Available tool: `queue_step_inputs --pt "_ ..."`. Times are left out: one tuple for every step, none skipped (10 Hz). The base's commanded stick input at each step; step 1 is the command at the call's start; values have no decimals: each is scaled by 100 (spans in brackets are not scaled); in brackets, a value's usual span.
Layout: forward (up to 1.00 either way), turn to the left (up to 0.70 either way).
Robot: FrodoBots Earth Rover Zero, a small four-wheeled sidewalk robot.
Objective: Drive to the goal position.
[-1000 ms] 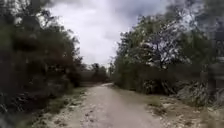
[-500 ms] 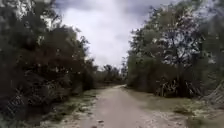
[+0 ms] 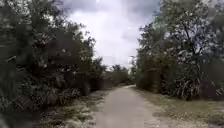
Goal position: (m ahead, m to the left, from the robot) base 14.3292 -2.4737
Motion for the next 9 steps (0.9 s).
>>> queue_step_inputs --pt "85 0" --pt "85 0" --pt "85 0" --pt "85 0" --pt "85 0" --pt "85 0" --pt "85 0" --pt "85 0" --pt "85 0"
